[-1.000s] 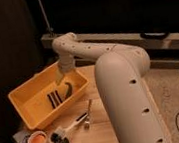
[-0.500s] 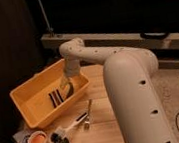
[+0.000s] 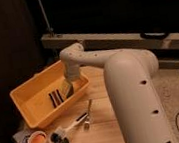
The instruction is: Place pepper in plastic cup
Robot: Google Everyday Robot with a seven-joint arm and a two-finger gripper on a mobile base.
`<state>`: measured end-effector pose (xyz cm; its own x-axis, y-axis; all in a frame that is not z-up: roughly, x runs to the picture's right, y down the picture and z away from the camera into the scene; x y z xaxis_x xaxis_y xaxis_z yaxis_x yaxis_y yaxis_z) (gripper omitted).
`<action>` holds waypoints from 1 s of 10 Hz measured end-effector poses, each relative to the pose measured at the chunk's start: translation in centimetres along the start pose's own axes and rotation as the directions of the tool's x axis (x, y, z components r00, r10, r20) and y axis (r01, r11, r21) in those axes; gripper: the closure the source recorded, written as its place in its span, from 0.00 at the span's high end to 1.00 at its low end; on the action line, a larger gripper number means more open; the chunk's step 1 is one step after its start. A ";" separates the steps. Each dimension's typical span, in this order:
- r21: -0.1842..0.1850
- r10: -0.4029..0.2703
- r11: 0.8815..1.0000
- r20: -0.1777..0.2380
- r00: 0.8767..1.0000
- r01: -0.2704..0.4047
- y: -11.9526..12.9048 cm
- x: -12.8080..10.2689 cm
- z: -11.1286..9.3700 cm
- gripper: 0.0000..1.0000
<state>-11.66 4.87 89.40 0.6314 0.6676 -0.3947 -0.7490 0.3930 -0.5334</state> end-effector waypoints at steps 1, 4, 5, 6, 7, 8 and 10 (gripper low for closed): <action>-0.001 -0.003 1.000 0.001 1.000 0.003 0.3 -0.2 0.4 0.80; 0.003 -0.015 1.000 -0.002 1.000 0.015 1.1 -0.4 1.7 0.80; 0.004 -0.019 1.000 -0.006 1.000 0.019 1.3 -0.5 2.1 0.80; 0.005 -0.021 1.000 -0.012 1.000 0.021 1.5 -0.5 2.6 0.80; 0.004 -0.024 1.000 -0.018 1.000 0.024 1.8 -0.6 3.2 0.80; 0.002 -0.024 1.000 -0.027 0.999 0.025 2.0 -0.6 3.8 0.80; -0.003 -0.020 1.000 -0.048 0.999 0.020 2.2 -0.4 5.0 0.80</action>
<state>-14.58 8.61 92.12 0.6551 0.6282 -0.4198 -0.7358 0.4041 -0.5434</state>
